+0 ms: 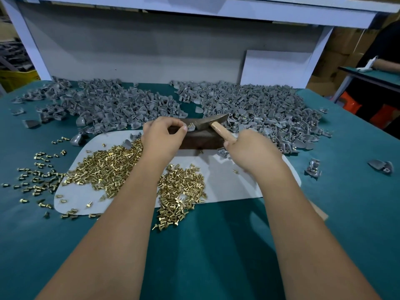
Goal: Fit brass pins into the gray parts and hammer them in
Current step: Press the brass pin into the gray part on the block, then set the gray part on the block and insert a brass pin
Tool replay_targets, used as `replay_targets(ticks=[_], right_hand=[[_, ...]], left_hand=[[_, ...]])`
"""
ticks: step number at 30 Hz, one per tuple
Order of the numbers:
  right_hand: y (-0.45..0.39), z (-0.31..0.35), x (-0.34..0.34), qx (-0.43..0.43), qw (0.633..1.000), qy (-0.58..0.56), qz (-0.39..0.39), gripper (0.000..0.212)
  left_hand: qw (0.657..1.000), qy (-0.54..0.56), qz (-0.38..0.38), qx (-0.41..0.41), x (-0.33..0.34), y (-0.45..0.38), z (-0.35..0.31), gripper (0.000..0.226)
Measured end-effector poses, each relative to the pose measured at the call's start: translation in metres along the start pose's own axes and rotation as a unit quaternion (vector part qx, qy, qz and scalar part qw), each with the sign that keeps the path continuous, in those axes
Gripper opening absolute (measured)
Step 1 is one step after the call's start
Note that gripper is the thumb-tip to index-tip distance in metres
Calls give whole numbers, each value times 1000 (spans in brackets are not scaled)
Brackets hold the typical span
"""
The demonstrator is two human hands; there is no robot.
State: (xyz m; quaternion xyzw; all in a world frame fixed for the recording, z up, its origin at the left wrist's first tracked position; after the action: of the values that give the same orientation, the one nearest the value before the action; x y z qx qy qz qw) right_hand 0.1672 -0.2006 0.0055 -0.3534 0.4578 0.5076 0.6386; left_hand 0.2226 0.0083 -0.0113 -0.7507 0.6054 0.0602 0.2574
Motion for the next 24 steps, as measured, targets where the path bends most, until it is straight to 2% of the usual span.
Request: replay_targets(ticks=[3, 7, 9, 14, 16, 20, 24], right_hand=[[1, -2, -1, 0, 998, -54, -23, 32], [8, -9, -32, 21, 989, -33, -144, 24], [12, -6, -46, 3, 981, -31, -192, 17], [22, 8, -56, -64, 973, -12, -221, 9], [30, 14, -57, -75, 966, 12, -248, 14], [45, 19, -54, -86, 956, 2, -279, 45], [56, 22, -58, -104, 939, -10, -327, 52]], left_hand=[[1000, -9, -16, 4, -3, 2, -2, 5], [998, -60, -11, 32, -1, 1, -10, 7], [995, -91, -5, 37, 2, 0, -12, 6], [991, -131, -8, 28, 4, 1, -14, 9], [991, -133, -12, 22, 3, 1, -13, 10], [992, -127, -12, 19, 4, 1, -11, 10], [992, -118, -7, 36, 5, 1, -12, 10]])
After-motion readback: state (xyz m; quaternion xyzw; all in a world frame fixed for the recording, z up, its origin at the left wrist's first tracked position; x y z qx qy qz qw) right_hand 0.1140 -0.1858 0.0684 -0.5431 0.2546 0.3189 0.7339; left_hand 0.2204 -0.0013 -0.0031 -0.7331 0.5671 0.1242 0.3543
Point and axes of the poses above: each hand's wrist, its own y-axis away from the middle knuckle, its own x-axis out of the palm, z = x × y, the point moved 10 cm from there along -y, towards the middle knuckle, and after that the axes turned 1 degree about y, right-handed, at the moved point
